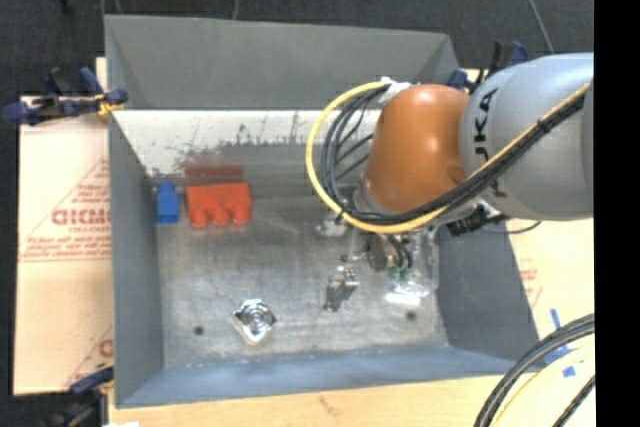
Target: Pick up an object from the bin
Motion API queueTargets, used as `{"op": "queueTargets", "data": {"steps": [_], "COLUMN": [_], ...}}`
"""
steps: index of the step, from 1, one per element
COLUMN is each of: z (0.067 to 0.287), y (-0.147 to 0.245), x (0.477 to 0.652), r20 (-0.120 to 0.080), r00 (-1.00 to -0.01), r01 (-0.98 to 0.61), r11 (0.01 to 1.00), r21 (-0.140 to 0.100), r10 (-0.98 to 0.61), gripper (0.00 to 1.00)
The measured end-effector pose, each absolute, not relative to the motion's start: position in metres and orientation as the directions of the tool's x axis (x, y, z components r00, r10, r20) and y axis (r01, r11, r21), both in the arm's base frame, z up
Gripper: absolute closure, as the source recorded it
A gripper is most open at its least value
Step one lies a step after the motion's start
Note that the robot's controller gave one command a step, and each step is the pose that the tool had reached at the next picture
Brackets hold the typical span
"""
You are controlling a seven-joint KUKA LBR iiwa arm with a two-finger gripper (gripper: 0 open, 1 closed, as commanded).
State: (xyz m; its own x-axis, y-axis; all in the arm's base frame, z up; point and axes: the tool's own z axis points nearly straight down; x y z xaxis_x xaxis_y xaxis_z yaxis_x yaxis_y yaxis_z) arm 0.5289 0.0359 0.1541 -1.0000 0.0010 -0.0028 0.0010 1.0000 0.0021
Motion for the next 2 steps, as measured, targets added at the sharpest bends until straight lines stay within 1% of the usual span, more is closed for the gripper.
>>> {"op": "queueTargets", "data": {"steps": [1,2], "z": [0.0866,0.092], "y": [0.1175,0.1123], "x": [0.4989,0.5035], "r20": [0.006,-0.005], "r00": [-0.999,-0.999], "r01": [0.037,0.045], "r11": [0.999,0.999], "r21": [0.003,0.002], "r10": [0.037,0.045], "gripper": [0.0,1.0]}}
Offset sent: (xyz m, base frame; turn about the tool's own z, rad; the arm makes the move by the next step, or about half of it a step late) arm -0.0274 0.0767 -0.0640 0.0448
